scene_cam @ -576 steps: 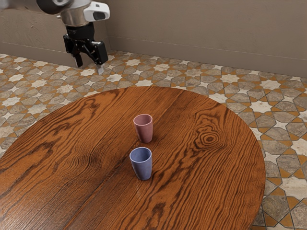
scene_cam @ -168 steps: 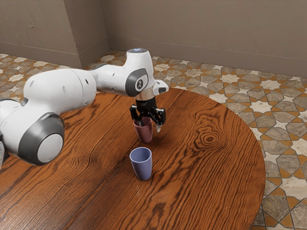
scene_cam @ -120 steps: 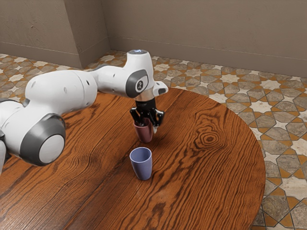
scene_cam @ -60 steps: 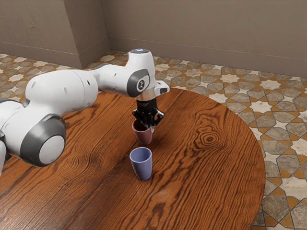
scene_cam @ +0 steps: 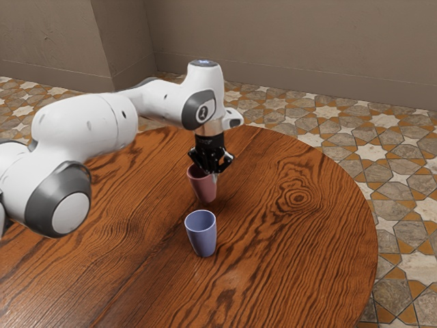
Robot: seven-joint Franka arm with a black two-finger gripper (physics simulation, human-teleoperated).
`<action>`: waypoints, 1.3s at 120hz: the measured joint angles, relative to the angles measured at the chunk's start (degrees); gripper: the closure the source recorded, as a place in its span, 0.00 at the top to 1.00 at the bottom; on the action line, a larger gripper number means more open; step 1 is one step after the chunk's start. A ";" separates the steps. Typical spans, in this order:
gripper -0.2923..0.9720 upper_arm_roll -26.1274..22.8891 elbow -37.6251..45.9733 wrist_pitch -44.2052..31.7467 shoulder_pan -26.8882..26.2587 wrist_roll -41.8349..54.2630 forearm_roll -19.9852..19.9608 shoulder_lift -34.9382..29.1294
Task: Place the left cup onto the right cup
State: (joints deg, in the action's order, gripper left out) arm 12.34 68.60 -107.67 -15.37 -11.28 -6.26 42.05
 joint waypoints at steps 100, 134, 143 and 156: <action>0.15 -5.90 20.60 7.52 -5.91 -4.06 3.34 -25.92; 0.15 -6.29 24.35 7.59 -6.52 -5.58 3.37 -28.06; 0.15 -6.29 25.41 7.51 -6.66 -6.05 3.61 -28.81; 0.15 -6.29 26.78 7.04 -6.66 -6.65 3.88 -29.38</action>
State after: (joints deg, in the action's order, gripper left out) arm 6.05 95.38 -100.63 -22.03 -17.93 -2.38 12.68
